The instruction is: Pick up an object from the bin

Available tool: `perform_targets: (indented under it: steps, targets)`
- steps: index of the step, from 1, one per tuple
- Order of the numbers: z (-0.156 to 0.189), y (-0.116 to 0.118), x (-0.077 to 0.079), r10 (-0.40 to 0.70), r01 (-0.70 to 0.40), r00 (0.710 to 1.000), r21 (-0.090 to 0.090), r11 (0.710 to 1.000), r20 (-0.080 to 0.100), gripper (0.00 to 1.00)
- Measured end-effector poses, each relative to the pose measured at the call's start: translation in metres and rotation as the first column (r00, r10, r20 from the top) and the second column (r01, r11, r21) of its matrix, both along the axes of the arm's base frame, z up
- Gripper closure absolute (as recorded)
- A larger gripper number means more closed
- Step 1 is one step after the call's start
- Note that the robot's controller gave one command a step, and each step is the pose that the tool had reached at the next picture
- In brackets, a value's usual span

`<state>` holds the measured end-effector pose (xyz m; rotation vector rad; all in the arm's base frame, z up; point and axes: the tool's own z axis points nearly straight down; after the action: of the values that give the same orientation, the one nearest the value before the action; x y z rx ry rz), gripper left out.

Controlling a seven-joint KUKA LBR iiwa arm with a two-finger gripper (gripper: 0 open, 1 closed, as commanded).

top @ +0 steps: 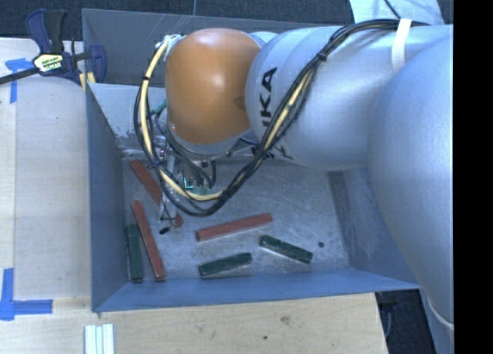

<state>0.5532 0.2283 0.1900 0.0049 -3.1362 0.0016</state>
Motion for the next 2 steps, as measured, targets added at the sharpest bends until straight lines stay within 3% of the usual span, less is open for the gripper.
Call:
perform_targets:
  steps: [1,2]
  targets:
    - [-0.124,-0.032,0.014,-0.090,0.090,0.996,-0.001,0.996,0.001,0.00]
    - [-0.120,-0.127,0.005,-0.277,0.277,0.961,-0.001,0.961,0.007,0.00]
